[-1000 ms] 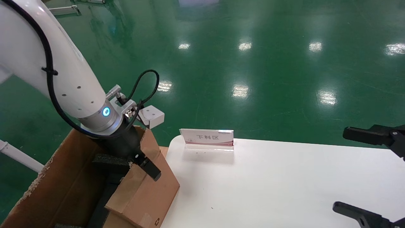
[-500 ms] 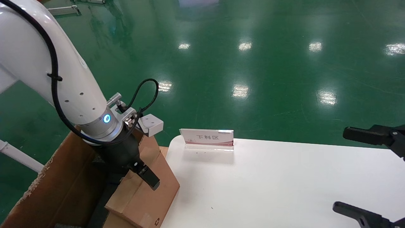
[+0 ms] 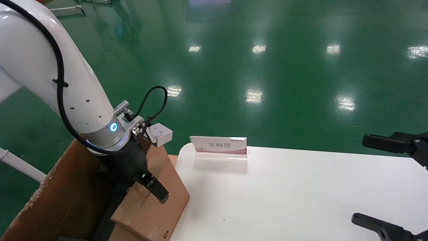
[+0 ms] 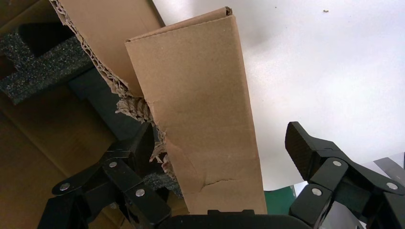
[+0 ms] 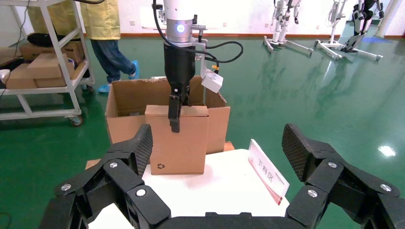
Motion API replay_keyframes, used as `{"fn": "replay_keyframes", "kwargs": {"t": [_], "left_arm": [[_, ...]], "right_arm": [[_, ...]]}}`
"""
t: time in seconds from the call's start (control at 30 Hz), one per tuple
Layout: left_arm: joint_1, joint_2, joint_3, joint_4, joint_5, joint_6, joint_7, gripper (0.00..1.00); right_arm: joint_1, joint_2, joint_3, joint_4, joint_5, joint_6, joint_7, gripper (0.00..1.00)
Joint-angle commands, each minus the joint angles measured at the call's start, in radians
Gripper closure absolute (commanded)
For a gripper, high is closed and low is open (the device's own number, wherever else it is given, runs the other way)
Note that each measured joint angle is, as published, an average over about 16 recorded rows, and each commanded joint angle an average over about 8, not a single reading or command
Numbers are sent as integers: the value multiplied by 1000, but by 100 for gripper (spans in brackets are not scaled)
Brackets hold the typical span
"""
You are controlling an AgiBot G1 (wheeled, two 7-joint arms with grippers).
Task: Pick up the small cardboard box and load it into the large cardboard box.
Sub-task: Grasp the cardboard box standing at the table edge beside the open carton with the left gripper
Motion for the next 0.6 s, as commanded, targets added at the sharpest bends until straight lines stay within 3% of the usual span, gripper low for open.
{"fn": "replay_keyframes", "kwargs": {"t": [0.03, 0.37, 0.4, 0.6], "left_arm": [[0, 0, 0, 1, 0, 0, 0, 100], [1, 0, 1, 2, -1, 0, 0, 100], [1, 0, 2, 2, -1, 0, 0, 100], [1, 0, 2, 2, -1, 0, 0, 100]], "right_arm": [[0, 0, 0, 0, 0, 0, 0, 100], [0, 0, 0, 0, 0, 0, 0, 100], [0, 0, 0, 0, 0, 0, 0, 91], [0, 0, 0, 0, 0, 0, 0, 16]]}}
